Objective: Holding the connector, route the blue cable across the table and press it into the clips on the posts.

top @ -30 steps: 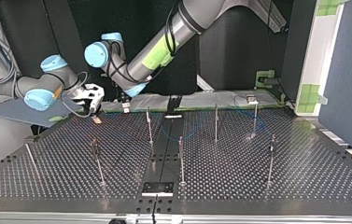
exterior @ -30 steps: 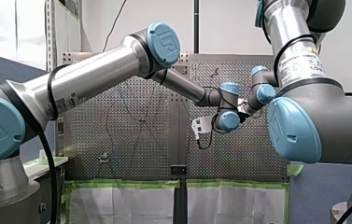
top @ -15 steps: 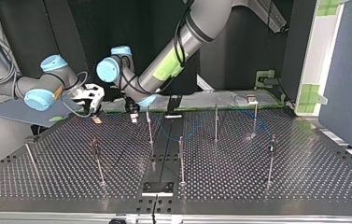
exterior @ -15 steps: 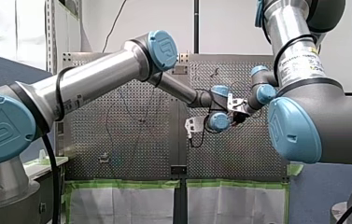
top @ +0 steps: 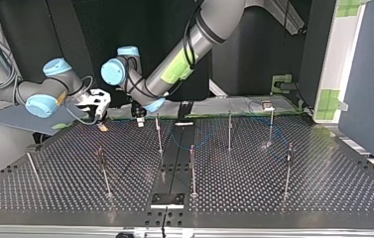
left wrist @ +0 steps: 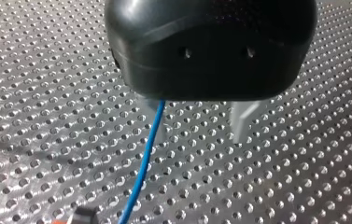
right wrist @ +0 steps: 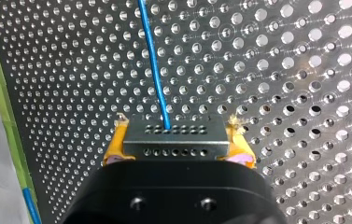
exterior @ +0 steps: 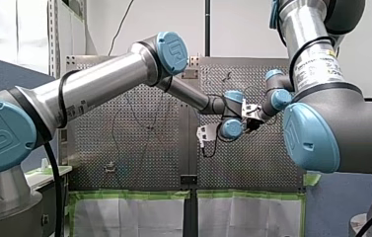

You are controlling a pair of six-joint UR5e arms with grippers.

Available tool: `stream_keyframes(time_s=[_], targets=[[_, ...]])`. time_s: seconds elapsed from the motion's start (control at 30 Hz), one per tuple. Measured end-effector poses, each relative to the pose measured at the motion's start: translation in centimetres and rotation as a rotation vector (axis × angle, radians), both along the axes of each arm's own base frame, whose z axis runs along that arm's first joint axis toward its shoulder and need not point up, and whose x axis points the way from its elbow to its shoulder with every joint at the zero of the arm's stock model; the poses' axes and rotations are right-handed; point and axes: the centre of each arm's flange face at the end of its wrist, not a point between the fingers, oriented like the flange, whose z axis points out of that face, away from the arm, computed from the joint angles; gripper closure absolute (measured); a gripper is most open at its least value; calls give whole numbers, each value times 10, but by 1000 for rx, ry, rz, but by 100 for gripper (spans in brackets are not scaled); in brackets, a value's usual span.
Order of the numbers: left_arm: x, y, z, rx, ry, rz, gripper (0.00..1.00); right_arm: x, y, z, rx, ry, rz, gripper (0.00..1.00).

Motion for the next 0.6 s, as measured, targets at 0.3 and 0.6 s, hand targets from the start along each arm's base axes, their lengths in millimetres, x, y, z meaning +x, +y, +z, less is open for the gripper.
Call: stream_keyframes(time_s=[0.3, 0.6], targets=[[-2, -5, 15, -6, -3, 0, 100, 0, 0, 0, -1, 0, 0, 100], [-10, 4, 32, -10, 31, 14, 100, 1, 0, 21, -27, -13, -3, 100]])
